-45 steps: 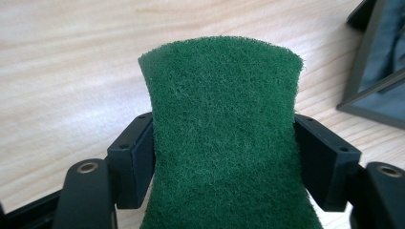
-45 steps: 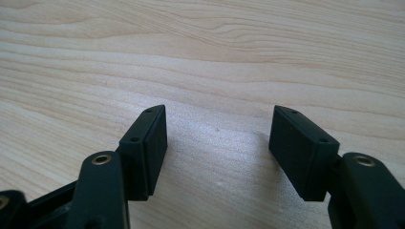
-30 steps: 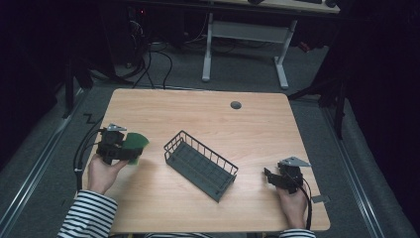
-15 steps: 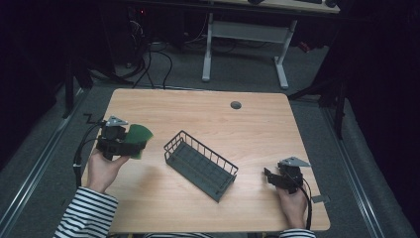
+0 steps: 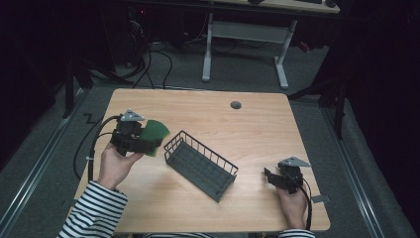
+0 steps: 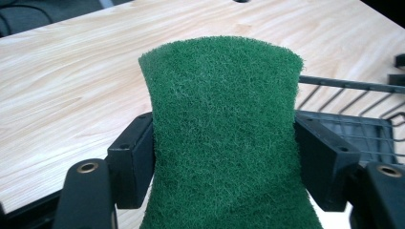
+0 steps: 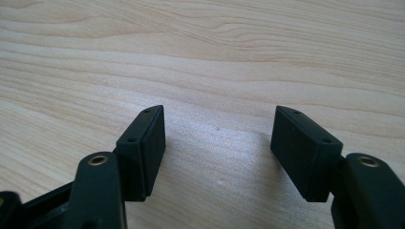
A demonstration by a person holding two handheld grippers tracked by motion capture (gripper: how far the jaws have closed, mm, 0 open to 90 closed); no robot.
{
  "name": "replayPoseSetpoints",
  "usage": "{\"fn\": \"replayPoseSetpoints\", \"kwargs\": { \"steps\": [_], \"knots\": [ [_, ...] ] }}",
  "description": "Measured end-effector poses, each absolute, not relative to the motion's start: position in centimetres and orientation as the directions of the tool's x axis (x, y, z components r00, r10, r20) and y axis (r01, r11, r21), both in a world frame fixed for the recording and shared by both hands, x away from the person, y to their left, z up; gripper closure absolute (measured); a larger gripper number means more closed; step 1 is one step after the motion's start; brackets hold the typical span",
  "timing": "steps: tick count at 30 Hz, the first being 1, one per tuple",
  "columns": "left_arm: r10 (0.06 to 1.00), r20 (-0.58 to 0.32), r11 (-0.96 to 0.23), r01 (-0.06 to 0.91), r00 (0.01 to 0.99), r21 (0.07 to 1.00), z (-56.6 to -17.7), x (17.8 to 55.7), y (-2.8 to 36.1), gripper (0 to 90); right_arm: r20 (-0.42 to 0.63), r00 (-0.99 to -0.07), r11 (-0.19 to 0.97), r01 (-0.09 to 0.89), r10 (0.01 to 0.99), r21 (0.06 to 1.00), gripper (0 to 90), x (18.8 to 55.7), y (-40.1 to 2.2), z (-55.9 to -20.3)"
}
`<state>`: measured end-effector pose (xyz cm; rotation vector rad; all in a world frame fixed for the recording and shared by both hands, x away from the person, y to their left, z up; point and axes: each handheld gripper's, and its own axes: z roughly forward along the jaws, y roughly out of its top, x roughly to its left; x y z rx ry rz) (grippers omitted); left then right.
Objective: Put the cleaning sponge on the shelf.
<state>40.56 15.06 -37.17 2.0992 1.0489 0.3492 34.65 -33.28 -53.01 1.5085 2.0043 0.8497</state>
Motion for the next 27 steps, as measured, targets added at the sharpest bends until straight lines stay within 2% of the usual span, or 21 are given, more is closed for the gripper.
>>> {"fn": "replayPoseSetpoints", "kwargs": {
  "steps": [16,27],
  "knots": [
    [0.704,-0.078,-0.456,0.533,0.706,0.713,-36.9,41.8,9.4,30.5,-0.015,-0.270,0.196,0.659,0.963,0.726,36.8,34.6,-33.3,-53.0],
    [0.679,-0.067,-0.500,0.527,0.731,0.687,-38.3,43.1,6.0,30.4,-0.014,-0.271,0.196,0.659,0.962,0.726,36.7,34.6,-33.3,-53.0]
  ]
}}
